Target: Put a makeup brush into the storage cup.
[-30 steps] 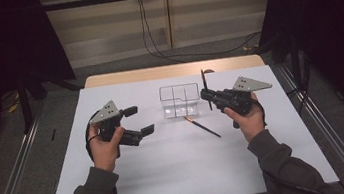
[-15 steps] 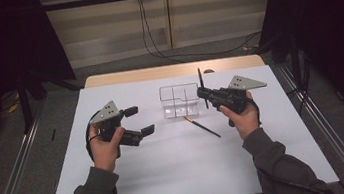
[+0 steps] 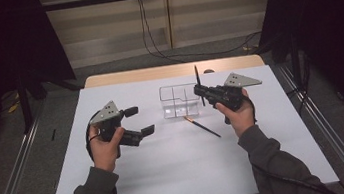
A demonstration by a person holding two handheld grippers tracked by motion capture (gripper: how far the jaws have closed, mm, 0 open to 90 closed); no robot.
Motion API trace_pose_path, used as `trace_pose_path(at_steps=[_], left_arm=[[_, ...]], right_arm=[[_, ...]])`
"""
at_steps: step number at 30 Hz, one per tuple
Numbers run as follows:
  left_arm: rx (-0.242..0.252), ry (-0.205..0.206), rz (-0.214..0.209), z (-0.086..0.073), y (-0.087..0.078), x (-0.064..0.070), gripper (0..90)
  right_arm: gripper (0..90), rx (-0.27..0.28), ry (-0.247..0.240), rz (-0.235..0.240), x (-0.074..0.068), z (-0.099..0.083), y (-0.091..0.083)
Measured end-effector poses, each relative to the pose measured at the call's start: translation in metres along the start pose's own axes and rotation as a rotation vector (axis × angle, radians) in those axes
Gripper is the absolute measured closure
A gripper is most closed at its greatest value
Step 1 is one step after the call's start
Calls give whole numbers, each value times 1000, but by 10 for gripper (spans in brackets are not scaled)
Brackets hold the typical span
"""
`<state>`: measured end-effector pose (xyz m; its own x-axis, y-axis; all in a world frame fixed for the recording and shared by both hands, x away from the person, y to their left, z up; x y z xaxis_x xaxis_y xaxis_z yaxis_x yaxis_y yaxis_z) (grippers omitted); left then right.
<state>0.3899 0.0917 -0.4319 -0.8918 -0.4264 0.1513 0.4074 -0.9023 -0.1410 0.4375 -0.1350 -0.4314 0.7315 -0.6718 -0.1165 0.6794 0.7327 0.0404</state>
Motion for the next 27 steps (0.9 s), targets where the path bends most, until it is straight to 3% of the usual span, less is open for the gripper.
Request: trace_pose_path(at_steps=[27], left_arm=[[-3,0,1,-2,1,0,20]], right_arm=[[842,6,-3,-13,13,2,11]])
Point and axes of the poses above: each handheld gripper's, and its own axes: y roughly forward along the jaws, z roughly out of its top, x roughly to its right, the point moved 9 cm from there along y, roughly forward along the jaws, and after that the axes turned 8 degrees about x, right-handed, at the moved point
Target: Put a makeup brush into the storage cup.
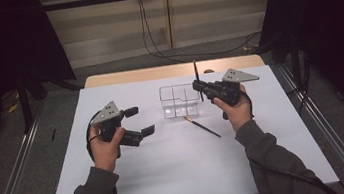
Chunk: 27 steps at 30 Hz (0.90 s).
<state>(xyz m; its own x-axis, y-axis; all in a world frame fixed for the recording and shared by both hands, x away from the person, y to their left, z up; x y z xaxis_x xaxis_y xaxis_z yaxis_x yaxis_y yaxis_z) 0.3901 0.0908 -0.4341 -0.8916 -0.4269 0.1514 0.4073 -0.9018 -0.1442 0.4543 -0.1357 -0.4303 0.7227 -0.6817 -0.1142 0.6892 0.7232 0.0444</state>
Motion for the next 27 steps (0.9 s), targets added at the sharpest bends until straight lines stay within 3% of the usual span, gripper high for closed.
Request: trace_pose_path(at_steps=[27], left_arm=[[-8,4,-7,-2,1,0,20]], right_arm=[[841,-20,-8,-8,8,-7,21]])
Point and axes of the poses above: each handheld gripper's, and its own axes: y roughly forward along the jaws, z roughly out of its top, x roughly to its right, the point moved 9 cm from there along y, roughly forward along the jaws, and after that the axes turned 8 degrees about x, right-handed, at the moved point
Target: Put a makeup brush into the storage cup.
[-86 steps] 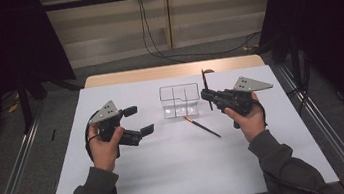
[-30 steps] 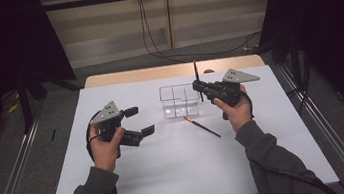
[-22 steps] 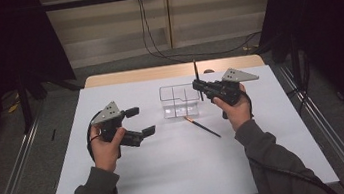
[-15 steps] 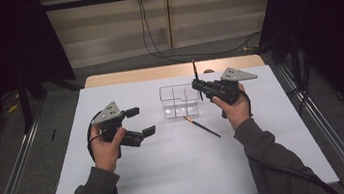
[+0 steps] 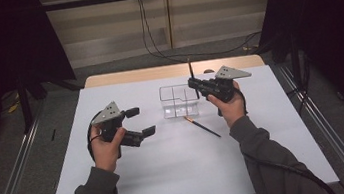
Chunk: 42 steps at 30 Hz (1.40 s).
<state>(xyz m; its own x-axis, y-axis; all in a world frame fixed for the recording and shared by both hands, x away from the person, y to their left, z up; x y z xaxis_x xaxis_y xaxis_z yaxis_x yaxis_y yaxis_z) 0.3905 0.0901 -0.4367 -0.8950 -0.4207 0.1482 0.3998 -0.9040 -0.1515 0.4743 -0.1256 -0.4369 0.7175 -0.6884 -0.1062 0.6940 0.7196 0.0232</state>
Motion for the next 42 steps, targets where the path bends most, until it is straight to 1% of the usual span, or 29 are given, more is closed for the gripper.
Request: trace_pose_path(at_steps=[1,5,7,8,9,16,22,24,27,28,29,30,31,36,38,39,42], left_arm=[[4,-4,1,0,0,0,20],[4,-4,0,0,0,1,20],[1,0,-10,-1,1,1,20],[1,-2,-11,-1,1,1,20],[-1,-5,-9,-1,1,1,20],[-4,-3,-5,-2,2,0,20],[-13,2,-13,-3,3,1,20],[-18,4,-6,-4,3,1,20],[-16,2,-7,-3,4,2,20],[-13,-3,-8,-3,4,3,20],[-14,-2,-7,-3,4,3,20],[-19,5,-7,-3,3,2,20],[-10,5,-16,-2,3,2,20],[-15,10,-11,-2,3,2,20],[-13,10,-12,-2,4,2,20],[-15,10,-12,-2,4,2,20],[-14,12,-12,-2,4,2,20]], right_arm=[[842,1,0,7,0,0,1],[841,-4,-4,-1,1,-3,5],[841,-1,-1,-1,2,-4,6],[841,-5,-2,-9,3,-5,7],[841,-8,0,-3,3,-6,7],[840,-10,4,-16,8,-11,9],[839,-15,0,-17,9,-13,11],[838,-20,-11,-16,9,-13,10],[835,-24,-14,-27,10,-14,9],[835,-23,-7,-23,10,-15,9],[835,-23,-3,-30,10,-16,9],[835,-25,-2,-34,11,-16,8],[835,-29,-5,-29,11,-17,8],[836,-25,-7,-37,12,-17,6],[836,-27,-4,-30,11,-17,5],[836,-30,-5,-37,12,-18,4],[836,-39,2,-34,12,-20,3]])
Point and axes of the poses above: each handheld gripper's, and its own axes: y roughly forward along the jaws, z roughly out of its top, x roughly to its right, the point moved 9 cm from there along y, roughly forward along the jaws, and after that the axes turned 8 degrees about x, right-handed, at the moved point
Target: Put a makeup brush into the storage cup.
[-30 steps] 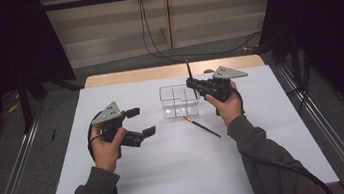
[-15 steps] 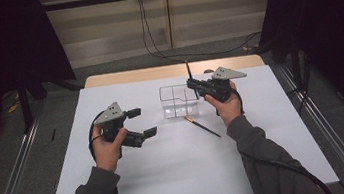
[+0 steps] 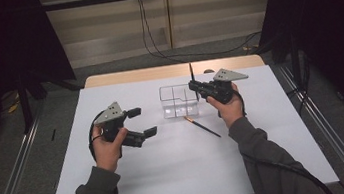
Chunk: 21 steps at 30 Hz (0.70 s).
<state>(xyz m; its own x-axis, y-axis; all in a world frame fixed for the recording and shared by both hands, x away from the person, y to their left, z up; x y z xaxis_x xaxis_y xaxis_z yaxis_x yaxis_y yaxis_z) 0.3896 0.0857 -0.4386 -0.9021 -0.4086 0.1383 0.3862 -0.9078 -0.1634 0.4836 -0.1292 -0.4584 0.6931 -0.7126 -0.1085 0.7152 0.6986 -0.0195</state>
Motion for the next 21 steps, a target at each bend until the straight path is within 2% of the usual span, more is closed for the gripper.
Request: trace_pose_path(at_steps=[11,21], left_arm=[[0,0,-1,0,1,1,20],[6,-6,-5,1,1,2,20]], right_arm=[[836,-3,5,-19,4,-4,-6],[835,-16,8,-14,2,-9,-9]])
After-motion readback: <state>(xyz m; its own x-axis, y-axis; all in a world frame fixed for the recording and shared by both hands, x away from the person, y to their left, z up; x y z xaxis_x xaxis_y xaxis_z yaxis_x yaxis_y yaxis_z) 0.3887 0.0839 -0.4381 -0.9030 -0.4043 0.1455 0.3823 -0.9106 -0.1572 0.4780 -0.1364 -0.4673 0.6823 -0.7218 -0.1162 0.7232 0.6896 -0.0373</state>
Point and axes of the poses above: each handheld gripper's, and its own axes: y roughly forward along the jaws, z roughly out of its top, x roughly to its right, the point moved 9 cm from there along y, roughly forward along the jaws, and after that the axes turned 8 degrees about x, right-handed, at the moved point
